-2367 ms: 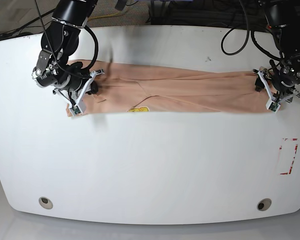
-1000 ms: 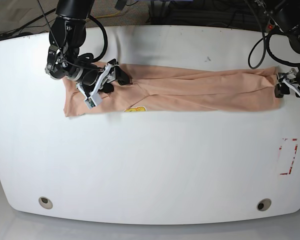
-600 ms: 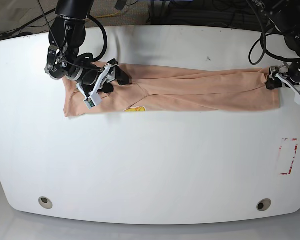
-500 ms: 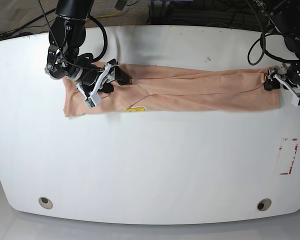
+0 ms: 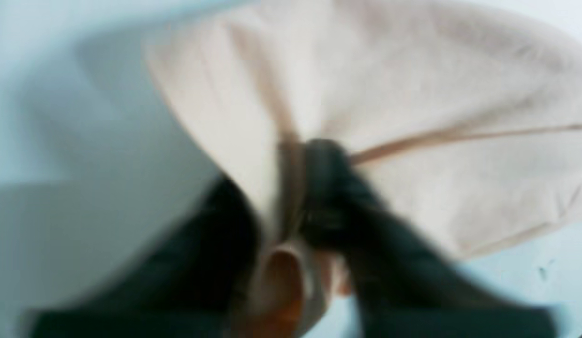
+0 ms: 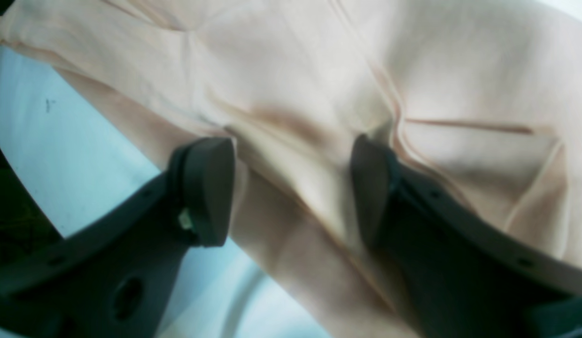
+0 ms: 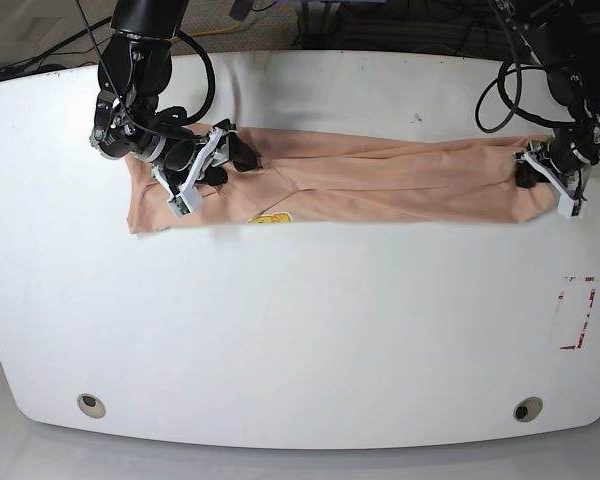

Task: Fold the T-shirt properly
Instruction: 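Move the left gripper to the middle of the strip and grasp it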

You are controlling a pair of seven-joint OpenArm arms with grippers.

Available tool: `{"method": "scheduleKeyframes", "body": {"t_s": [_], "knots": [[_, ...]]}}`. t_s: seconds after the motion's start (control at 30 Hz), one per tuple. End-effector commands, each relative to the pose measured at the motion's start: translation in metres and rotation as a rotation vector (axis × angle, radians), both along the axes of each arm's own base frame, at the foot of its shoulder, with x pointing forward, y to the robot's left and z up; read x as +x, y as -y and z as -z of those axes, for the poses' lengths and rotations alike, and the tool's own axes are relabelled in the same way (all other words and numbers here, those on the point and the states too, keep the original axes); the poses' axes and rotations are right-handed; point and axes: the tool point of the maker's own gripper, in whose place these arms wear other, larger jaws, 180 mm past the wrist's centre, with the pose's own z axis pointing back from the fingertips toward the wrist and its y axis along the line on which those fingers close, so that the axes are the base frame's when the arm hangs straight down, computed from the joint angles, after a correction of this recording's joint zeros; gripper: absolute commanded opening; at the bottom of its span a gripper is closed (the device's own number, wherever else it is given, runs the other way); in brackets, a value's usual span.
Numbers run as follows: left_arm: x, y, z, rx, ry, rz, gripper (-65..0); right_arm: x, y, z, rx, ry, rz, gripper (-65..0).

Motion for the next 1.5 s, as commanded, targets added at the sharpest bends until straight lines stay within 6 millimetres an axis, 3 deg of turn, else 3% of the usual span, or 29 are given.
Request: {"method": "scheduleKeyframes", "body": {"t_s": [0.0,0.13,0.23,0.47,0.77,1.0,1.17,1.33,1.47], "knots": [[0.000,0.003,-0.003,0.041,-0.025,0.046,-64.6,-0.005,0.007,0.006,-0.047,-0.037,-0.009,-27.9],[0.000,0.003,-0.032,0.137,0.044,0.089,-64.0,-0.005,0.007,0.006,-0.047,-0.037,-0.009,-27.9],[0.006,0.021,-0.057,0.204,0.110,0.170,-63.9,-0.006,0.007,0.006,-0.047,-0.038,-0.009,-27.9],[0.012,0.102,-0.099,0.286,0.249,0.445,-63.7,-0.005,0.003,0.005,-0.038,-0.035,-0.008,-27.9],[0.020,0.179,-0.107,0.229,0.319,0.643,-63.6,-0.005,0.002,0.006,-0.035,-0.038,-0.008,-27.9],[0.043,0.201,-0.119,0.218,0.306,0.627,-63.3,-0.006,0.002,0.007,-0.035,-0.040,-0.008,-27.9],[0.050,0.228,-0.124,0.213,0.317,0.681,-62.2,-0.004,0.002,0.006,-0.035,-0.037,-0.008,-27.9],[0.044,0.255,-0.117,0.260,0.303,0.782,-55.1,-0.003,0.002,0.005,-0.035,-0.034,-0.008,-27.9],[0.038,0.270,-0.114,0.266,0.300,0.837,-54.2,-0.003,0.002,0.005,-0.035,-0.034,-0.008,-27.9]]}}
